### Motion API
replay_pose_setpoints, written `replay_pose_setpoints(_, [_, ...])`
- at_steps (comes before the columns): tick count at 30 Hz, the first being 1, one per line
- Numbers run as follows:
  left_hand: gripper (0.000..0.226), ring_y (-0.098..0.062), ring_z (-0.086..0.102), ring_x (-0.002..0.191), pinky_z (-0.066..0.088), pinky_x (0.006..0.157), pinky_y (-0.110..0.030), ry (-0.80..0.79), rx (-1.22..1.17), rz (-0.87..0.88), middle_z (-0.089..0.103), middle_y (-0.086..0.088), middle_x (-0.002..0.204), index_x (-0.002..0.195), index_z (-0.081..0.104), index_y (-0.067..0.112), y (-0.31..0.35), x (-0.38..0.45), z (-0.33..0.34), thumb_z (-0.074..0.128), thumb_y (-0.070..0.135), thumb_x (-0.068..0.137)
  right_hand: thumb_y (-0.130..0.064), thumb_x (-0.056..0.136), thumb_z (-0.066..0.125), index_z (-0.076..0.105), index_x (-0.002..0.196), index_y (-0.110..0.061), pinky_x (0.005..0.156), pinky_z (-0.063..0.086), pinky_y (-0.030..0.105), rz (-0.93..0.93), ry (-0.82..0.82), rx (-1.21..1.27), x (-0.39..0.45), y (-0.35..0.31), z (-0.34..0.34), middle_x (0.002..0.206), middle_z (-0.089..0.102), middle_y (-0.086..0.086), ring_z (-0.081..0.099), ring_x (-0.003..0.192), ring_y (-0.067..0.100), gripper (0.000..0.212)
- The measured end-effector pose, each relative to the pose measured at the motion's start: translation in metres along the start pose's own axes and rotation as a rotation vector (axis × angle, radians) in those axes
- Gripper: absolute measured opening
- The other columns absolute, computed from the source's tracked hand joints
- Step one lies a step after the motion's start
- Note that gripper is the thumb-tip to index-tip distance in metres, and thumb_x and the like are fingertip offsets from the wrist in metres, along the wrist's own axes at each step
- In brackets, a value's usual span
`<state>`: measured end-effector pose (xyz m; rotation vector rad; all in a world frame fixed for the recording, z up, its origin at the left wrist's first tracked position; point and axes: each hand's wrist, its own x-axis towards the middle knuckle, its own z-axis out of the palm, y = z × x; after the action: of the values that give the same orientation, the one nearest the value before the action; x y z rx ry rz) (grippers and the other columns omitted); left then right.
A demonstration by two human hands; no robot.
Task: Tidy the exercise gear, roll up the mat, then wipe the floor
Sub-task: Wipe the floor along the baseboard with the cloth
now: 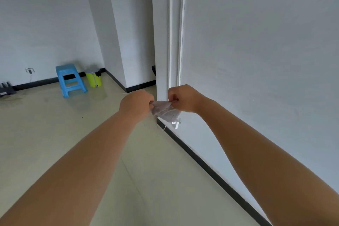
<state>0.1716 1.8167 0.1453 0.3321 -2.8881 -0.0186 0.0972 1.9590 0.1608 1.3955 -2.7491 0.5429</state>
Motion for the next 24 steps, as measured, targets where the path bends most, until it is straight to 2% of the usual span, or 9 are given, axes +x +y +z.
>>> replay_pose_setpoints(3, [0.024, -0.026, 0.054, 0.090, 0.034, 0.069, -0.026, 0.003, 0.011, -0.011, 0.050, -0.008, 0.090, 0.103, 0.067, 0.009, -0.064, 0.061, 0.006, 0.045, 0.009, 0.093, 0.002, 0.081, 0.050, 0.055, 0.079, -0.009, 0.055, 0.028, 0.013, -0.016, 0.015, -0.021, 0.091, -0.010, 0.014, 0.080, 0.050, 0.004, 0.044, 0.077, 0.016, 0.012])
replay_pose_setpoints(7, [0.027, -0.021, 0.052, 0.091, 0.034, 0.071, -0.025, -0.018, 0.018, -0.031, 0.053, -0.006, 0.095, 0.108, 0.066, 0.013, -0.164, 0.141, 0.028, 0.045, 0.009, 0.092, 0.002, 0.082, 0.050, 0.062, 0.093, 0.003, 0.056, 0.030, 0.016, 0.005, 0.006, -0.022, 0.215, -0.021, 0.055, 0.079, 0.050, 0.005, 0.045, 0.077, 0.016, 0.016])
replay_pose_setpoints(9, [0.027, -0.023, 0.054, 0.094, 0.034, 0.072, -0.025, -0.042, 0.004, -0.038, 0.055, -0.007, 0.100, 0.111, 0.065, 0.014, -0.216, 0.181, 0.038, 0.046, 0.009, 0.093, 0.000, 0.082, 0.052, 0.062, 0.094, 0.004, 0.060, 0.034, 0.020, 0.018, 0.013, -0.011, 0.276, -0.030, 0.075, 0.080, 0.052, 0.007, 0.045, 0.077, 0.017, 0.016])
replay_pose_setpoints(11, [0.025, -0.023, 0.049, 0.089, 0.032, 0.071, -0.024, -0.053, 0.007, -0.022, 0.048, -0.005, 0.093, 0.109, 0.064, 0.011, -0.268, 0.217, 0.047, 0.045, 0.009, 0.093, 0.001, 0.081, 0.053, 0.063, 0.093, 0.004, 0.067, 0.036, 0.024, 0.035, 0.032, 0.012, 0.334, -0.041, 0.093, 0.083, 0.056, 0.013, 0.046, 0.078, 0.017, 0.015])
replay_pose_setpoints(13, [0.023, -0.026, 0.055, 0.093, 0.033, 0.069, -0.024, -0.047, 0.011, 0.013, 0.046, -0.003, 0.089, 0.104, 0.065, 0.011, -0.326, 0.253, 0.056, 0.045, 0.009, 0.092, 0.001, 0.082, 0.053, 0.063, 0.093, 0.004, 0.065, 0.035, 0.023, 0.056, 0.020, 0.039, 0.395, -0.057, 0.109, 0.089, 0.061, 0.019, 0.046, 0.078, 0.017, 0.015])
replay_pose_setpoints(15, [0.023, -0.027, 0.059, 0.099, 0.036, 0.068, -0.026, -0.039, -0.004, 0.030, 0.053, -0.006, 0.091, 0.100, 0.067, 0.013, -0.383, 0.294, 0.063, 0.046, 0.009, 0.091, -0.001, 0.083, 0.054, 0.062, 0.089, 0.000, 0.063, 0.034, 0.022, 0.066, -0.003, 0.029, 0.457, -0.071, 0.122, 0.083, 0.055, 0.014, 0.045, 0.078, 0.017, 0.010])
replay_pose_setpoints(17, [0.026, -0.027, 0.059, 0.102, 0.042, 0.073, -0.029, -0.044, -0.034, 0.028, 0.061, -0.008, 0.104, 0.105, 0.068, 0.016, -0.434, 0.337, 0.070, 0.046, 0.010, 0.091, -0.002, 0.084, 0.053, 0.058, 0.083, -0.006, 0.062, 0.033, 0.022, 0.064, -0.016, 0.030, 0.520, -0.082, 0.133, 0.080, 0.051, 0.006, 0.045, 0.077, 0.017, 0.007])
replay_pose_setpoints(21, [0.028, -0.027, 0.059, 0.104, 0.046, 0.079, -0.031, -0.052, -0.067, 0.046, 0.061, -0.009, 0.112, 0.110, 0.068, 0.015, -0.526, 0.425, 0.094, 0.046, 0.013, 0.093, -0.002, 0.085, 0.049, 0.062, 0.089, -0.005, 0.070, 0.038, 0.024, 0.104, -0.004, 0.017, 0.648, -0.084, 0.165, 0.081, 0.053, 0.003, 0.047, 0.077, 0.016, 0.014])
replay_pose_setpoints(24, [0.030, -0.027, 0.057, 0.107, 0.046, 0.083, -0.031, -0.085, -0.041, 0.034, 0.059, -0.010, 0.116, 0.114, 0.066, 0.015, -0.594, 0.494, 0.118, 0.043, 0.017, 0.096, -0.003, 0.085, 0.050, 0.062, 0.088, -0.009, 0.068, 0.039, 0.025, 0.100, -0.008, 0.014, 0.756, -0.074, 0.195, 0.081, 0.054, 0.003, 0.047, 0.078, 0.016, 0.014])
